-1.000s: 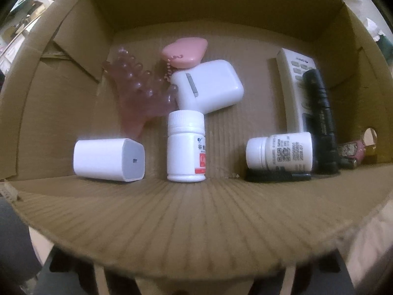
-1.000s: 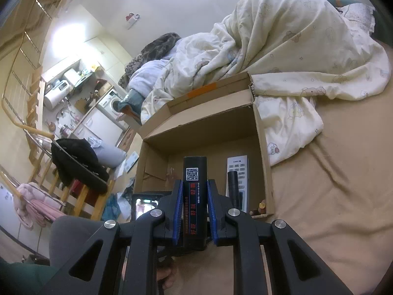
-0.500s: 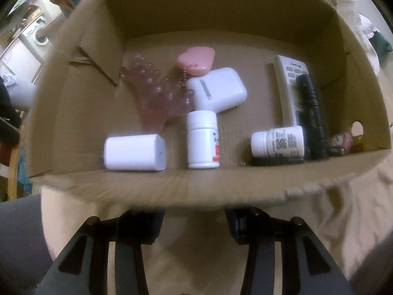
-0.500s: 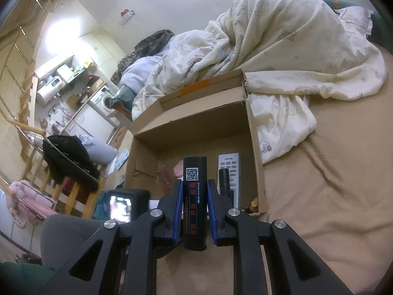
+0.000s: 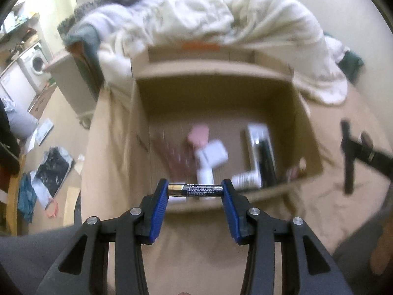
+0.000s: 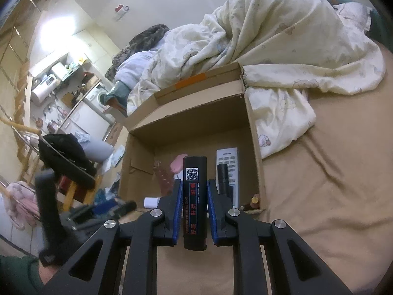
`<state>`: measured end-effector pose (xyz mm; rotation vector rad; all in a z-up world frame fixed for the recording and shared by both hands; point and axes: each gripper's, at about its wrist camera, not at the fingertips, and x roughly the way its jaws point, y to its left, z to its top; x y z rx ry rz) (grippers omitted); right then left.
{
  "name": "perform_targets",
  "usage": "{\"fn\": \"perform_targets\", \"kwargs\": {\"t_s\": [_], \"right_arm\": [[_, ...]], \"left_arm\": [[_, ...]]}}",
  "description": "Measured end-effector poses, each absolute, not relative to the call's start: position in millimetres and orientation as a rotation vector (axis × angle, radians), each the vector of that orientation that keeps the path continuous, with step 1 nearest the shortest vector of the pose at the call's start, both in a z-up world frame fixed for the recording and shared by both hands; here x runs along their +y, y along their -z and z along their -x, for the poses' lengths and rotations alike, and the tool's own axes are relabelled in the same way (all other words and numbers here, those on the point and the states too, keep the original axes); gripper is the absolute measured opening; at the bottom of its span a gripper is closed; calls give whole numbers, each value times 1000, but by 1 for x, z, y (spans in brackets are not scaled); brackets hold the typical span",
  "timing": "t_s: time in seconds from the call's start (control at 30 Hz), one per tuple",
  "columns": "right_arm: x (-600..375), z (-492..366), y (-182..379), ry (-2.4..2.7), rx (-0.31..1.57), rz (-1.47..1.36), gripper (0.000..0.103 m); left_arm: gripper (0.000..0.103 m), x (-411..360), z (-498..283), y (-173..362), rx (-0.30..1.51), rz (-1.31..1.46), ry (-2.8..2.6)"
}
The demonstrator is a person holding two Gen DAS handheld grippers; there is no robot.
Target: Organize rigid objects
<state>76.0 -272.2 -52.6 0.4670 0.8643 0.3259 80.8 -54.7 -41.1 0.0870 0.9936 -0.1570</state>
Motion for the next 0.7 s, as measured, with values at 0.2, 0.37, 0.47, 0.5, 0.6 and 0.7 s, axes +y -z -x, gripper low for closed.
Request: {"fn": "perform_targets", "kwargs": {"t_s": [0.2, 0.37, 0.47, 0.5, 0.6, 0.7], "right_arm": [[-252, -108, 47, -325, 875, -415, 20], [-239, -133, 70, -299, 924, -392, 20], [-233, -138, 92, -300, 979, -382, 20], [-230, -140, 98, -296, 999, -370, 20], [-224, -143, 106, -299, 1022, -338, 20], [-220, -145, 112, -295, 1035, -323, 20]], "left_arm": [[40, -53, -129, 22, 943, -74, 152], [40, -61, -154, 44, 945, -159, 143], [40, -62, -161, 65, 951, -203, 144], [40, -61, -162, 73, 961, -208, 146], [40, -56, -165, 90, 1001, -184, 140], [40, -52, -170, 99, 1040, -145, 141]]}}
